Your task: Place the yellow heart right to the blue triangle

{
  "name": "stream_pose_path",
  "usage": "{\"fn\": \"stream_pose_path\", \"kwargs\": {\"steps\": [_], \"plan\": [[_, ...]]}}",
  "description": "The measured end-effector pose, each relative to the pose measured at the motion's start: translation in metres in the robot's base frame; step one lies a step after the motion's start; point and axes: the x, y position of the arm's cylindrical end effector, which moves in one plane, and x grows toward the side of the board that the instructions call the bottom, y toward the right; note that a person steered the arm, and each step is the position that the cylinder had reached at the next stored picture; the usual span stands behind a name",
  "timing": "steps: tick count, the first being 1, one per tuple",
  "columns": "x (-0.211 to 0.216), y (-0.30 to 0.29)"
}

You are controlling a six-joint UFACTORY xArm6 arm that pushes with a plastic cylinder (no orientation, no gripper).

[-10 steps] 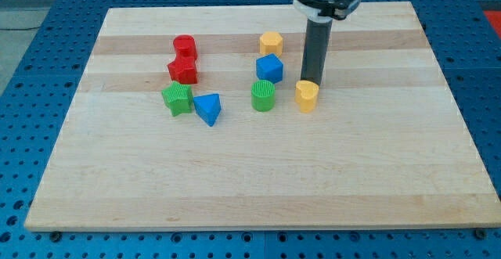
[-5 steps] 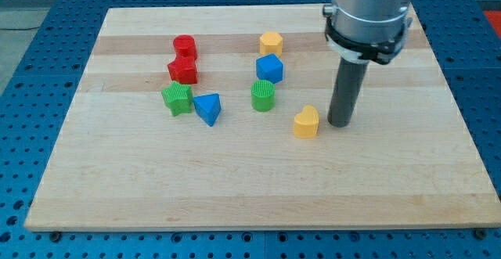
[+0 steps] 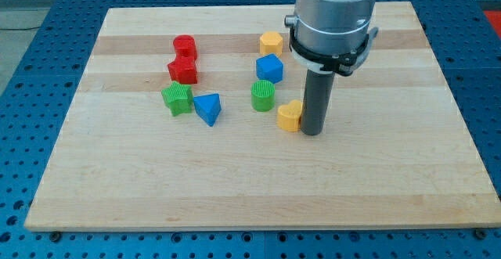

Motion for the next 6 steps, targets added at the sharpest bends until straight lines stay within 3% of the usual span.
{"fn": "stream_pose_path", "kwargs": {"steps": [6], "plan": [[-0.007, -0.041]]}}
